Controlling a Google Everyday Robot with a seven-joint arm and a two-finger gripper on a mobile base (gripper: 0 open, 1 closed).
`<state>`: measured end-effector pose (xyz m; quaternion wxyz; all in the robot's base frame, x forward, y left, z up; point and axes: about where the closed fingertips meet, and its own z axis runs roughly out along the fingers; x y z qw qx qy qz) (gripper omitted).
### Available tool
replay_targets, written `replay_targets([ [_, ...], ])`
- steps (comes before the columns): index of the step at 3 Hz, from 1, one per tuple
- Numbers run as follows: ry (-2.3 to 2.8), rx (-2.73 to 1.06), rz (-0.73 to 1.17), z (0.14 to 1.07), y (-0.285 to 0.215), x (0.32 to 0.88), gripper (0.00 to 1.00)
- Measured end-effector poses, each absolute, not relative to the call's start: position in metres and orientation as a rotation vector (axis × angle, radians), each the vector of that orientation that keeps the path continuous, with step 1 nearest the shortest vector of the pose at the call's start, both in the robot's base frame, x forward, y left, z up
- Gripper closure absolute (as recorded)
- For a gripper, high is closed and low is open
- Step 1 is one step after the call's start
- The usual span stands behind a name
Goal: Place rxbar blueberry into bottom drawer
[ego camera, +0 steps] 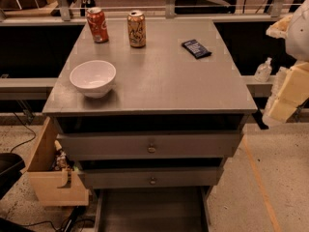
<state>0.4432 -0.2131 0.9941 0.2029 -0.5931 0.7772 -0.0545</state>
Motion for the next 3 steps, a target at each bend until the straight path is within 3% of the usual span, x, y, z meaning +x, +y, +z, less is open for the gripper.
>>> replay_targets([
  [2,2.187,-1.203,-0.030,0.969,-0.250,0.478,0.00],
  [3,2.084,-0.971,0.050,0.974,-0.268,0.521,0.00],
])
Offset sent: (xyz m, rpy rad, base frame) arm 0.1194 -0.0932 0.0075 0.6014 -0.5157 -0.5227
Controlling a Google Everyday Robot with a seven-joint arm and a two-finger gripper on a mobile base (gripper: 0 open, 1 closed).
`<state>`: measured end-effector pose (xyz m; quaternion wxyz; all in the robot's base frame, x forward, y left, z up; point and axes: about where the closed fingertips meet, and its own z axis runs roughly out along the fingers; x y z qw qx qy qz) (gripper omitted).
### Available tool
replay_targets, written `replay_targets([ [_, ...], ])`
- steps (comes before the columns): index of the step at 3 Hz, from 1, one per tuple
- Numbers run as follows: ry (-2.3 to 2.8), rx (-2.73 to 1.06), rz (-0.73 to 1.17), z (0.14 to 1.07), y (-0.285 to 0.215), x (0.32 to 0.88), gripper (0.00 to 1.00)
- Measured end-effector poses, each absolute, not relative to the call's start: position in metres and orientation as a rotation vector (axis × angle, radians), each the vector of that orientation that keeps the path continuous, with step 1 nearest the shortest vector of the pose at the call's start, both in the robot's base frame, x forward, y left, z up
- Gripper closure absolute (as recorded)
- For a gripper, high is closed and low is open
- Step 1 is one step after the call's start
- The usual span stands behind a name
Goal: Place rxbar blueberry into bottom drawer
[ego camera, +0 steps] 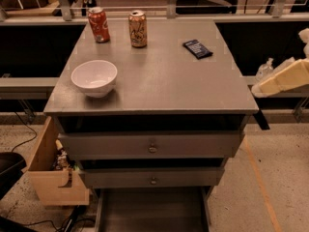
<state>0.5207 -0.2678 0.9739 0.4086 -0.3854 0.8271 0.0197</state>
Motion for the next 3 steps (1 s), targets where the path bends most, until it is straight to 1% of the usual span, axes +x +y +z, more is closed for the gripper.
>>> replay_targets([
  [1,1.910,-0.814,0.128,0.989,-0.276,0.577,0.00],
  [2,1.752,-0.725,0.156,1.003,-0.286,0.639,0.00],
  [3,1.752,-0.725,0.157,1.003,-0.286,0.639,0.00],
])
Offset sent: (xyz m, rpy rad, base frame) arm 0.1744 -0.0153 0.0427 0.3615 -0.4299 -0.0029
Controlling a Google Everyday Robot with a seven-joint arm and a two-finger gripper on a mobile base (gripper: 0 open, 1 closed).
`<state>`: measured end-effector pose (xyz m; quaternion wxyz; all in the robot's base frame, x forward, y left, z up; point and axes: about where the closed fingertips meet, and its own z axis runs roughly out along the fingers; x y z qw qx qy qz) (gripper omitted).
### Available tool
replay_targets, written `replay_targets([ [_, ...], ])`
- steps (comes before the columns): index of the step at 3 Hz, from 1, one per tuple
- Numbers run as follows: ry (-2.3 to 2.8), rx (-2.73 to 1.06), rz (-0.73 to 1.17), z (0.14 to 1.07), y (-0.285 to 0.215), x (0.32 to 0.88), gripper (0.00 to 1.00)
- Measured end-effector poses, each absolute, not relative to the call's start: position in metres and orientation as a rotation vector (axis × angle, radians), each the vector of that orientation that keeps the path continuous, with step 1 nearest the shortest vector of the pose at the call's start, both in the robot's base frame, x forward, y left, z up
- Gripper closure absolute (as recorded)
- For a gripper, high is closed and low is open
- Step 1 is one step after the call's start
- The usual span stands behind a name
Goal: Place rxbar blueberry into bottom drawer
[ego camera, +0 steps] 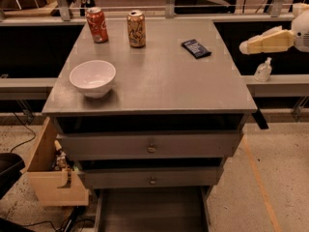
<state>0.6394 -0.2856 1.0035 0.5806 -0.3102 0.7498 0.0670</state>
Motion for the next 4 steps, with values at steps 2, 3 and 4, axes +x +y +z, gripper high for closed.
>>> replay_targets([
  [2,1.704,-0.708,0.330,0.978,-0.237,0.689,0.00],
  [3,1.681,-0.703,0.440,0.954,-0.202,0.722,0.00],
  [4,1.680,-0.697,0.523,0.925,-0.170,0.748,0.00],
])
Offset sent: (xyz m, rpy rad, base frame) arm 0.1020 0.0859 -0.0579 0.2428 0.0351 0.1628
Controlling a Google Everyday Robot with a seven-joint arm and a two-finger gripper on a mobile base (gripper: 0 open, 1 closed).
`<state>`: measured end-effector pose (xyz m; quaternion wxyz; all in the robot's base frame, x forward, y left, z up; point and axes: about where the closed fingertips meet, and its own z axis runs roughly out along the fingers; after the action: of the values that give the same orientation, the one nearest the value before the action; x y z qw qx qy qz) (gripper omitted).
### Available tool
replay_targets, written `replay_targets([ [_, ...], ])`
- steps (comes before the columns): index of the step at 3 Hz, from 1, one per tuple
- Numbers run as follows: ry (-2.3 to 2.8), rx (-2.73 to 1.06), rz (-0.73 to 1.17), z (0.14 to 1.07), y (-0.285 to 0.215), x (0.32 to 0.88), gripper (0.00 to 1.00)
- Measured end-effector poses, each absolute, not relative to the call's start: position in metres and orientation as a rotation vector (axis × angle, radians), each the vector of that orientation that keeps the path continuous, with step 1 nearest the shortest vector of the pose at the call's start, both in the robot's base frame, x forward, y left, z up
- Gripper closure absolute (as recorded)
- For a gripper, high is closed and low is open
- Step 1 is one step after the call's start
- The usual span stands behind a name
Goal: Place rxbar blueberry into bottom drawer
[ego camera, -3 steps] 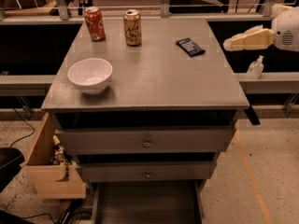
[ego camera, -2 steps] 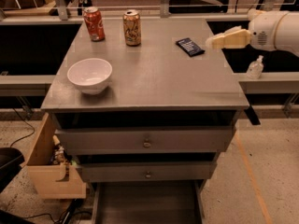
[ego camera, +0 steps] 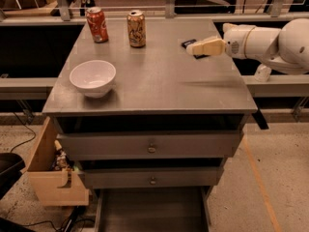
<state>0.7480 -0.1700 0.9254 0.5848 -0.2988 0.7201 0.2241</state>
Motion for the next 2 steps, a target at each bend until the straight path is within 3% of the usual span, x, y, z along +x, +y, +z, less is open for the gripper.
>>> replay_targets([
  [2,1.719,-0.680,0.587,0.878,-0.133,0.785,0.00],
])
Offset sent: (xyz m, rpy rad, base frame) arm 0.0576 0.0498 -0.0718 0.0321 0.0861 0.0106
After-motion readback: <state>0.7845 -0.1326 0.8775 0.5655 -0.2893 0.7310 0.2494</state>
